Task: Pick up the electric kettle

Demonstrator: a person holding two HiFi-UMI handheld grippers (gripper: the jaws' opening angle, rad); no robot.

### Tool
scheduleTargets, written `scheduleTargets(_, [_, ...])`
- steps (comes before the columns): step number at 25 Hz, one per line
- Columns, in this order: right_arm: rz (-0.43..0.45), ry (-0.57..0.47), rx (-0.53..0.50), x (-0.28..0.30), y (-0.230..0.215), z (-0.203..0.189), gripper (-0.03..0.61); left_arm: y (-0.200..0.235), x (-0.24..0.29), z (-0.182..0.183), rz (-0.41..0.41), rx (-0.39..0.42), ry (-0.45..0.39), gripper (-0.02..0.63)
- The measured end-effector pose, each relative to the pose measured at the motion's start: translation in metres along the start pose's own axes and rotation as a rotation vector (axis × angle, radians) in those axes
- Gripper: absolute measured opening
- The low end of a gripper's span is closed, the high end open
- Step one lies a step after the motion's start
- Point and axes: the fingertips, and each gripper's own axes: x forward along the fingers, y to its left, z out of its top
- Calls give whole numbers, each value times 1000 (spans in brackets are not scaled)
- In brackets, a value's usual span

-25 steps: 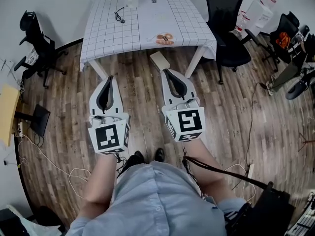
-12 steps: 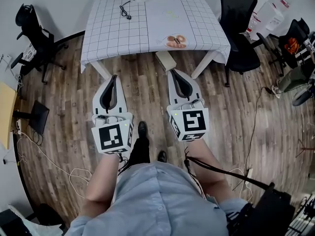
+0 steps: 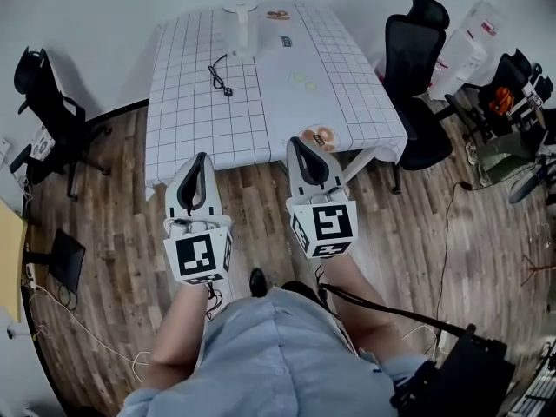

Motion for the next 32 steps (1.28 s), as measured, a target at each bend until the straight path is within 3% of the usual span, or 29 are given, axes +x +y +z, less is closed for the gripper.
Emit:
scheduleTargets(6, [-38,4,-9,33,-23,1,2,6,41,-16,-34,-17,22,-1])
scheduleTargets(14, [-48,25,9,94,-66,-27,2,3,115,-51,-53,-11,71,0])
scheduleTargets(22, [22,33,27,185,-107,-37,2,16,208,-58,1,8,87,0])
scheduleTargets(32, [122,0,22,304,-147,-19,2,58,308,-43,124,54,64,0])
